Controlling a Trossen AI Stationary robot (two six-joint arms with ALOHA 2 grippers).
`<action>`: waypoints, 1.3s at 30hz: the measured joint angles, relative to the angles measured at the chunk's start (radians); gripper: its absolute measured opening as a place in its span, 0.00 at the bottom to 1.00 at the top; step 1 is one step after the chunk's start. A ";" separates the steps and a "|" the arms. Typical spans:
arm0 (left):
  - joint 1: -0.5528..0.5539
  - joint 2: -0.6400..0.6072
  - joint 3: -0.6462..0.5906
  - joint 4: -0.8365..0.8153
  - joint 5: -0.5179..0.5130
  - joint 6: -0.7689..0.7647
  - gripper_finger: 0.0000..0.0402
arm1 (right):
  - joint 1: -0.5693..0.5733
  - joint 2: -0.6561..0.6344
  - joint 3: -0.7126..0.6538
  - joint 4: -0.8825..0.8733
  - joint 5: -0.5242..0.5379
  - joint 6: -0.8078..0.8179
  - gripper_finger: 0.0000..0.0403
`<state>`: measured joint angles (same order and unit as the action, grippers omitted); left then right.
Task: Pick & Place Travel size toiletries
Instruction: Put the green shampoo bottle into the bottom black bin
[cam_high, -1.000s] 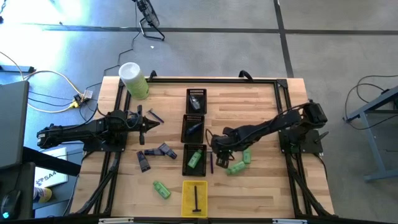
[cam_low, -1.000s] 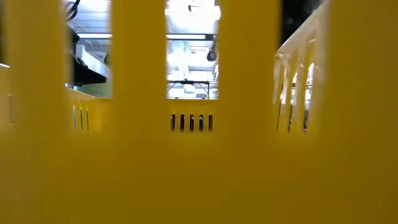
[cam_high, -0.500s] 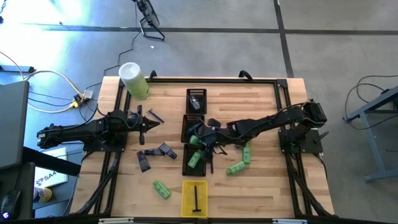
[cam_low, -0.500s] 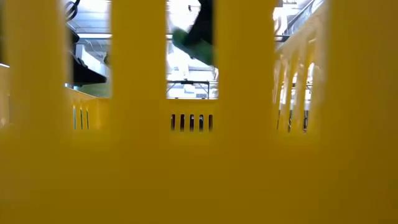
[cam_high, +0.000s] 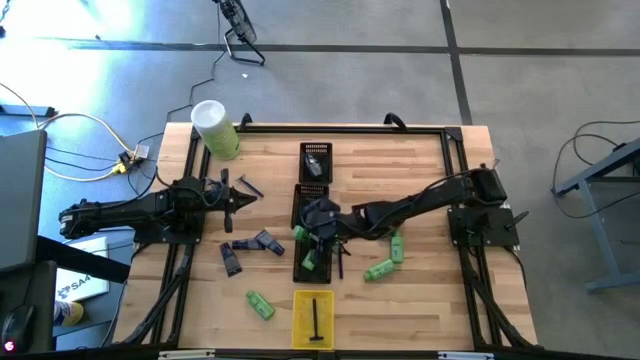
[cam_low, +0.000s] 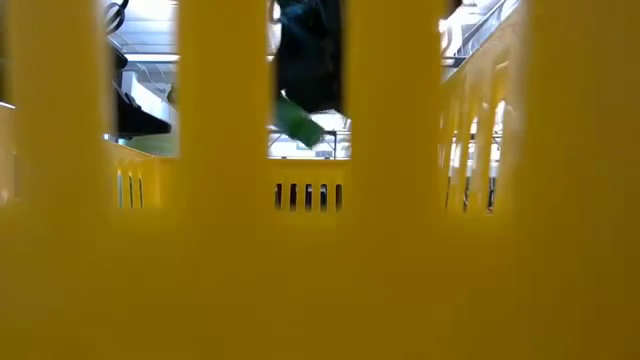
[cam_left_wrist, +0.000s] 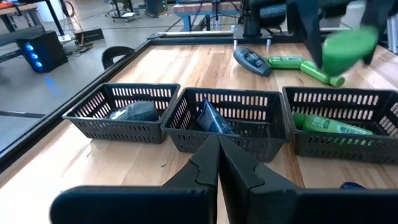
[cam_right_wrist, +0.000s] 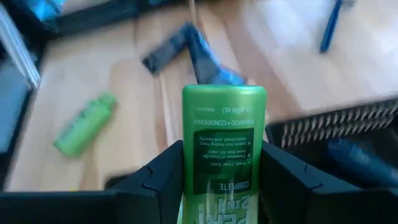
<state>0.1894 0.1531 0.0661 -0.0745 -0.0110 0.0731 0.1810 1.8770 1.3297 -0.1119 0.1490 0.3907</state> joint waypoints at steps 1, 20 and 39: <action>0.000 0.000 0.000 0.000 -0.002 0.000 0.01 | 0.000 0.008 -0.001 0.009 -0.005 0.005 0.42; 0.000 0.000 0.000 -0.002 0.001 0.000 0.01 | -0.012 0.093 0.001 0.028 -0.183 0.096 0.42; 0.000 0.000 0.000 -0.002 0.000 0.000 0.01 | -0.036 0.043 0.000 -0.042 -0.228 0.105 0.56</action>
<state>0.1894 0.1531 0.0662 -0.0769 -0.0109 0.0731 0.1445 1.9201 1.3296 -0.1541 -0.0788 0.4953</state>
